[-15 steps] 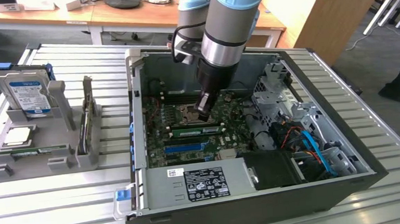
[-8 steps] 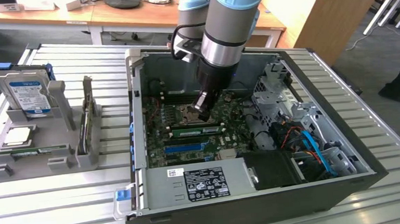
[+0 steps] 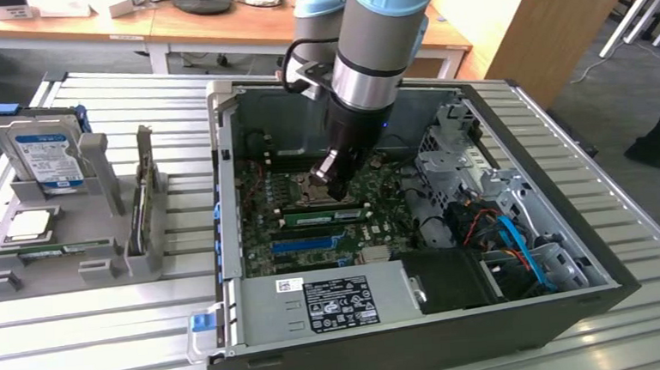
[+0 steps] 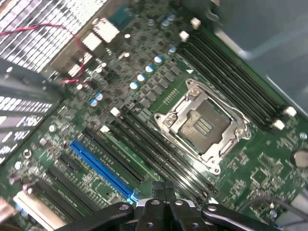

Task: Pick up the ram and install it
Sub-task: 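Press down the ram until it locks into place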

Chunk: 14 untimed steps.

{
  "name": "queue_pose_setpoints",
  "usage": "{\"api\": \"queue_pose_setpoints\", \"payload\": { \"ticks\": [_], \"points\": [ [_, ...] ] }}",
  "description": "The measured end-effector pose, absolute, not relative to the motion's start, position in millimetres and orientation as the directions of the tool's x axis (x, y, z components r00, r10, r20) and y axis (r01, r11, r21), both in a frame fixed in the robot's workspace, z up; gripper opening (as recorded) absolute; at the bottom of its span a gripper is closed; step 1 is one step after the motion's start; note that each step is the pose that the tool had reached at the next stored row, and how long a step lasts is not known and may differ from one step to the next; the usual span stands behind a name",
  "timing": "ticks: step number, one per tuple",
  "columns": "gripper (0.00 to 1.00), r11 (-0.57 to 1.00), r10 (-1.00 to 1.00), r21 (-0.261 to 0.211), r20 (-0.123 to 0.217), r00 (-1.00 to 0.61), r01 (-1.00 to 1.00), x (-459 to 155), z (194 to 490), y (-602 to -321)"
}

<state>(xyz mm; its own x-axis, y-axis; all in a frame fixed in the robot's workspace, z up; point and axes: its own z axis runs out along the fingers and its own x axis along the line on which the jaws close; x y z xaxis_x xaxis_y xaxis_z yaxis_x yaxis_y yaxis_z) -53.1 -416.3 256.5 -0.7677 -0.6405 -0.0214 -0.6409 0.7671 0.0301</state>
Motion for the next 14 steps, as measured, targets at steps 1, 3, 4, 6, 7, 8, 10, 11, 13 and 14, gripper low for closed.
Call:
{"api": "queue_pose_setpoints", "payload": {
  "ticks": [1,3,4,6,7,8,10,11,13,14],
  "points": [
    [0.11,0.779,-0.626,0.030,-0.021,-0.780,-0.626,-53.1,256.5,-416.3],
    [0.11,0.800,-0.598,0.030,-0.021,-0.801,-0.599,-53.1,256.5,-416.3],
    [0.11,0.811,-0.584,0.030,-0.021,-0.811,-0.585,-53.1,256.6,-416.3],
    [0.11,0.831,-0.556,0.030,-0.021,-0.831,-0.556,-53.1,256.5,-416.3],
    [0.11,0.841,-0.540,0.030,-0.021,-0.841,-0.541,-53.1,256.5,-416.2],
    [0.11,0.850,-0.525,0.030,-0.021,-0.851,-0.526,-53.1,256.6,-416.3],
    [0.11,0.868,-0.495,0.030,-0.021,-0.869,-0.496,-53.1,256.6,-416.3],
    [0.11,0.876,-0.480,0.030,-0.021,-0.877,-0.481,-53.1,256.6,-416.3],
    [0.11,0.893,-0.449,0.030,-0.021,-0.893,-0.450,-53.1,256.5,-416.3],
    [0.11,0.901,-0.432,0.030,-0.021,-0.901,-0.433,-53.1,256.6,-416.3]
  ]
}}
